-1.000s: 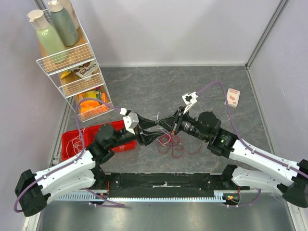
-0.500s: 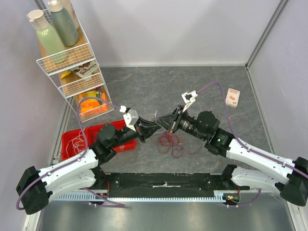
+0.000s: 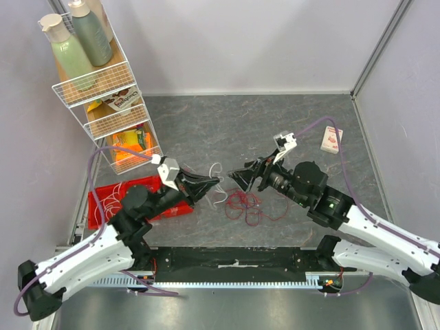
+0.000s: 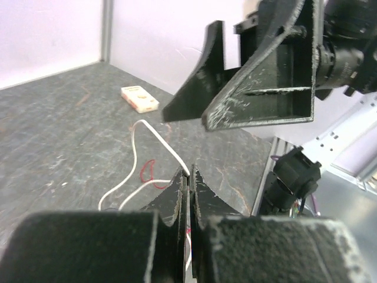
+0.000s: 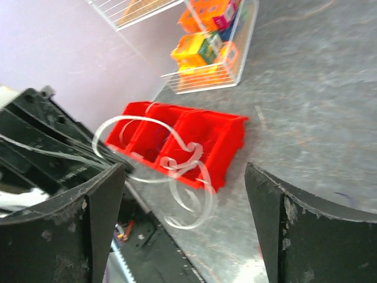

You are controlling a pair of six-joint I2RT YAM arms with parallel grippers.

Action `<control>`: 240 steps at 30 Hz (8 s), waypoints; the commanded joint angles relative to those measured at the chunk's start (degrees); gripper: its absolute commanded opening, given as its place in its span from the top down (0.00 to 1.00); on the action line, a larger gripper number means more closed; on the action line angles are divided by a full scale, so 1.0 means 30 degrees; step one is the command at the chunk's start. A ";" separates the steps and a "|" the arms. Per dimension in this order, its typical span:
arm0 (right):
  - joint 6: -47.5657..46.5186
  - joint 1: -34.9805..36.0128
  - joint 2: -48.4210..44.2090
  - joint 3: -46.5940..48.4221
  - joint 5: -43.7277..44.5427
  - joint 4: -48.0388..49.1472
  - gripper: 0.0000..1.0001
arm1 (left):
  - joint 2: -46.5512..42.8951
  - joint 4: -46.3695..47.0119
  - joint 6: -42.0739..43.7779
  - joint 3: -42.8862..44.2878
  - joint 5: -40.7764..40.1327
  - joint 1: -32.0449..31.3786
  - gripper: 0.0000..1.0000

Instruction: Untangle the cables

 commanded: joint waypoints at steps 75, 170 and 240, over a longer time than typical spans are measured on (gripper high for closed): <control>-0.1679 -0.0003 0.1041 -0.0349 0.5990 -0.9021 0.02 | -0.2914 -1.5392 -0.6783 0.4660 -0.4362 1.5568 0.28; 0.4360 -0.9056 -0.1121 0.7238 -1.2172 -0.1463 1.00 | 1.0443 0.4602 0.3387 0.8165 -0.3020 -0.4003 0.16; -0.7825 -0.9085 -0.4080 2.5520 0.0835 -0.7790 1.00 | 1.9707 0.5189 -0.2709 0.5476 -0.3753 0.5605 0.61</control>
